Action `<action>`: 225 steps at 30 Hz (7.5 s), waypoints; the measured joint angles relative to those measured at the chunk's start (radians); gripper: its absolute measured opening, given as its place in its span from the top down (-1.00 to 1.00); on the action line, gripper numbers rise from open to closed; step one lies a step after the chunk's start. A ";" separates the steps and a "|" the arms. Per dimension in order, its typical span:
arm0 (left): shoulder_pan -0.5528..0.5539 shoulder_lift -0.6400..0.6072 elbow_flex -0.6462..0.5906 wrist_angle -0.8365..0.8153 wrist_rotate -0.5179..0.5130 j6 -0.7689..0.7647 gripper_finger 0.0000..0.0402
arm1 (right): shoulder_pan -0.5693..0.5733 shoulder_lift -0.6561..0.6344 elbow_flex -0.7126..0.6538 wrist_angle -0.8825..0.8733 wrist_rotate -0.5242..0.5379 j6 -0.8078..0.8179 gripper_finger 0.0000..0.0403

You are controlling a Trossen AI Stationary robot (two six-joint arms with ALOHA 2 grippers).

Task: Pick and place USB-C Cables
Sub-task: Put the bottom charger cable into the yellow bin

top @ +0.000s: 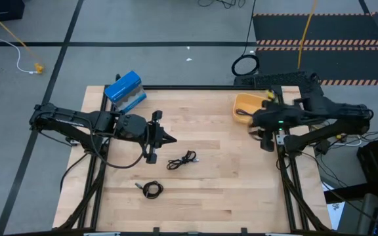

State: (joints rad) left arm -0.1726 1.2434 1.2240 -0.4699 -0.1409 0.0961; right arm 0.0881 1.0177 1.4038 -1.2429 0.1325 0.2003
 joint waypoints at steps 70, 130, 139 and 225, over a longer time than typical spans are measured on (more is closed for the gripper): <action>-0.253 -0.077 0.568 -0.831 -0.094 -0.292 0.96 | 0.136 -0.401 -0.678 1.032 0.103 -0.302 1.00; -0.381 0.325 -0.072 -0.525 0.044 -0.749 0.69 | 0.136 -0.399 -0.677 1.021 0.102 -0.294 1.00; -0.349 0.325 -0.212 -0.298 0.100 -0.815 0.45 | 0.136 -0.399 -0.677 1.021 0.102 -0.294 1.00; -0.306 0.476 0.518 -1.068 0.127 -0.280 0.72 | 0.136 -0.390 -0.677 1.021 0.102 -0.302 1.00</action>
State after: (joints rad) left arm -0.4787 1.7191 1.7416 -1.5377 -0.0136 -0.1842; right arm 0.2237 0.6277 0.7265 -0.2222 0.2348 -0.1020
